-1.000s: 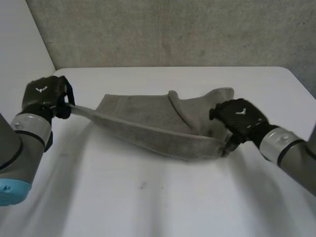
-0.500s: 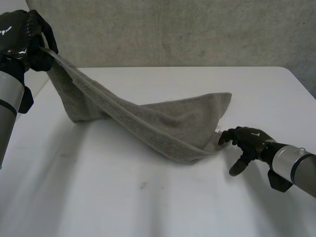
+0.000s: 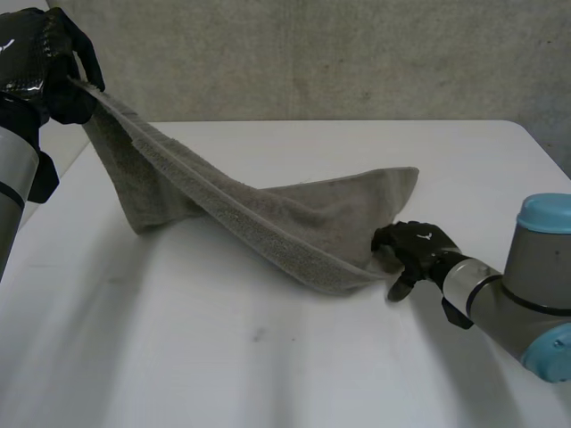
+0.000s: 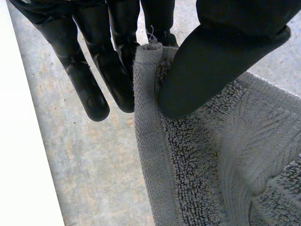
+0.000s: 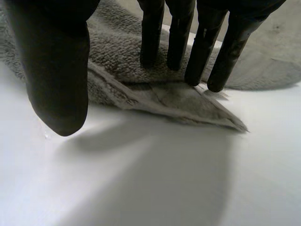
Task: Fold the towel.
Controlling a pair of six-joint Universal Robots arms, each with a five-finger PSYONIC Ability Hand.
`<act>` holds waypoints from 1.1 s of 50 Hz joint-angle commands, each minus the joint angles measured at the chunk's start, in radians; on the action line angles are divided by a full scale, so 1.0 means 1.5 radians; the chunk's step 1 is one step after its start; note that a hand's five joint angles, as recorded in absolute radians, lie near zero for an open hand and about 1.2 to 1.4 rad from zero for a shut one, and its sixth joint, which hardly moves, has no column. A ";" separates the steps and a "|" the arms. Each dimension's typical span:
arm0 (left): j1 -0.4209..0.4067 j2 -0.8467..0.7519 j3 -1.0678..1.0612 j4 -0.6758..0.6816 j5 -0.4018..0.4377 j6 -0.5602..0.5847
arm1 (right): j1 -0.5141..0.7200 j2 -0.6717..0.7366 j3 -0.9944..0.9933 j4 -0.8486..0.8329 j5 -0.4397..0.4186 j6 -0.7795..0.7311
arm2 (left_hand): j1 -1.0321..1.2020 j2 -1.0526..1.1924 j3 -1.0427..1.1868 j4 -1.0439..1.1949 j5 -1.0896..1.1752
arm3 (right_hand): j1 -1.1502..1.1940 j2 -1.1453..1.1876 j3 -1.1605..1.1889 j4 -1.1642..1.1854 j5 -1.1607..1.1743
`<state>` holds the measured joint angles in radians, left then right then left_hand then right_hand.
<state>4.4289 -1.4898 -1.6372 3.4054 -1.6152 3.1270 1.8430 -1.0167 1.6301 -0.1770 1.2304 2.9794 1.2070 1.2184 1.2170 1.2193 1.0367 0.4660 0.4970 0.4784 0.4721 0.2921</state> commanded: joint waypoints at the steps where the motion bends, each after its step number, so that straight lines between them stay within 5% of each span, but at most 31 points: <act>1: 0.003 0.002 -0.002 0.000 0.000 -0.001 | 0.030 0.042 -0.034 -0.001 0.006 0.000 | 0.126 0.119 0.120 0.118 0.123 | 0.047 0.027 0.039 0.043 0.047; 5: 0.004 0.002 -0.004 0.000 0.000 -0.001 | 0.032 0.058 -0.050 0.000 0.021 0.000 | 0.126 0.119 0.120 0.118 0.123 | 0.118 0.097 0.110 0.114 0.117; 10: 0.009 0.001 -0.005 0.000 -0.001 -0.008 | 0.024 0.050 -0.067 -0.014 0.050 0.007 | 0.126 0.119 0.120 0.118 0.123 | 0.619 0.599 0.611 0.615 0.619; 19: 0.017 0.001 -0.004 0.001 0.001 -0.016 | -0.021 -0.075 -0.054 -0.041 0.088 0.031 | 0.126 0.119 0.120 0.118 0.123 | 0.620 0.600 0.612 0.616 0.620; 27: 0.028 0.002 -0.005 0.000 0.002 -0.016 | -0.103 -0.265 -0.034 -0.042 0.071 -0.062 | 0.126 0.119 0.120 0.118 0.123 | 0.620 0.600 0.612 0.616 0.620; 34: 0.027 0.022 0.001 -0.014 0.002 -0.017 | -0.106 -0.397 -0.117 0.162 0.007 -0.198 | 0.126 0.119 0.120 0.118 0.123 | 0.620 0.600 0.612 0.616 0.620; 40: 0.026 0.030 0.004 -0.034 0.003 -0.016 | -0.104 -0.391 -0.202 0.318 0.006 -0.250 | 0.126 0.119 0.120 0.118 0.123 | 0.620 0.600 0.612 0.616 0.620; 45: 0.030 0.020 0.003 -0.036 0.007 -0.014 | -0.098 -0.288 -0.310 0.465 0.010 -0.325 | 0.126 0.119 0.120 0.118 0.123 | 0.620 0.600 0.612 0.616 0.620; 55: 0.035 -0.150 0.079 -0.031 0.030 -0.008 | -0.058 -0.100 -0.485 0.442 0.066 -0.343 | 0.126 0.119 0.120 0.118 0.123 | 0.620 0.600 0.612 0.616 0.620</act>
<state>4.4800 -1.5523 -1.6053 3.3549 -1.5793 3.1113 1.7172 -1.3330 1.0565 0.5457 1.2726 2.4650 1.2070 1.2184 1.2170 1.2193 1.0367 1.3365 1.3357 1.3328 1.3446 1.1679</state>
